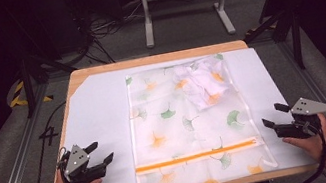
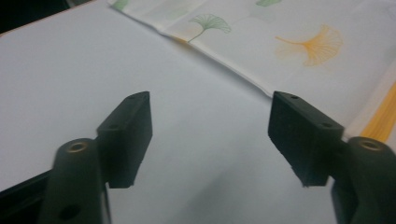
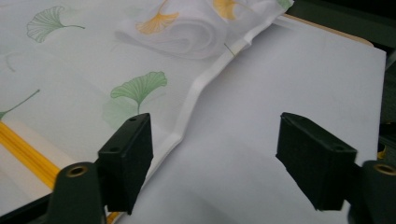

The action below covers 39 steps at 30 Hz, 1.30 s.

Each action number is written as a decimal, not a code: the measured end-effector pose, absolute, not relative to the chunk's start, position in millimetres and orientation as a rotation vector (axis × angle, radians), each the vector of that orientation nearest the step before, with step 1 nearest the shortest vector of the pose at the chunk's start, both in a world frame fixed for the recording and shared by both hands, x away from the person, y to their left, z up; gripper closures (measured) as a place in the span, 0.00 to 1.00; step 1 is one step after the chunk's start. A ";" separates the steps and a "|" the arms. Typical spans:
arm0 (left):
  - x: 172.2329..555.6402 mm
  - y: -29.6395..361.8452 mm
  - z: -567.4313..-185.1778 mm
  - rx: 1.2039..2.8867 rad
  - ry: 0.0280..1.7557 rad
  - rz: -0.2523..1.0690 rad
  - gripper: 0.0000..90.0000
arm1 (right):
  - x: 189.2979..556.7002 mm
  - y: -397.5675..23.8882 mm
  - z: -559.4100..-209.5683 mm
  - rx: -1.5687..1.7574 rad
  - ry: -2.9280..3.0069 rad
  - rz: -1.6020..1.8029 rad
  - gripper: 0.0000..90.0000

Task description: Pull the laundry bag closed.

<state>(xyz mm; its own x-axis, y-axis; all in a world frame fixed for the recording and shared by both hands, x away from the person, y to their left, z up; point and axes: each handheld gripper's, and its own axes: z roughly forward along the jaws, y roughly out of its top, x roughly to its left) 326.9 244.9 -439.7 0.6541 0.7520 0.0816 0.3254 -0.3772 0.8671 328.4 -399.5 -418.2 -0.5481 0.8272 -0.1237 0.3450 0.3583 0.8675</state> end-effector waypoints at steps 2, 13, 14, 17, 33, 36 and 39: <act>327.6 249.0 -443.7 1.956 0.892 0.602 0.25 | 328.6 -402.0 -421.2 1.027 2.044 1.123 0.24; 324.5 254.8 -454.8 1.895 0.945 0.558 0.14 | 323.2 -404.4 -432.8 1.080 2.000 1.081 0.14; 324.1 254.7 -454.7 1.892 0.943 0.558 0.13 | 323.0 -403.7 -433.3 1.085 2.004 1.074 0.13; 323.7 254.8 -453.7 1.882 0.943 0.561 0.12 | 322.5 -402.3 -434.3 1.083 2.006 1.066 0.13; 324.4 253.3 -452.8 1.888 0.946 0.566 0.12 | 323.3 -399.2 -437.3 1.077 2.008 1.037 0.11; 324.7 253.2 -452.8 1.888 0.947 0.565 0.12 | 323.7 -399.4 -437.2 1.078 2.003 1.036 0.11; 325.1 252.6 -453.1 1.891 0.943 0.561 0.12 | 324.2 -399.5 -437.2 1.083 2.000 1.038 0.11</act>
<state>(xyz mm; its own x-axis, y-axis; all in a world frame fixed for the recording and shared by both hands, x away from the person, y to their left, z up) 325.1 252.6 -453.1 0.6028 0.7979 -0.0016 0.3786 -0.2842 0.8809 324.2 -399.5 -437.2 -0.4632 0.8726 -0.1548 0.3754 0.3514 0.8577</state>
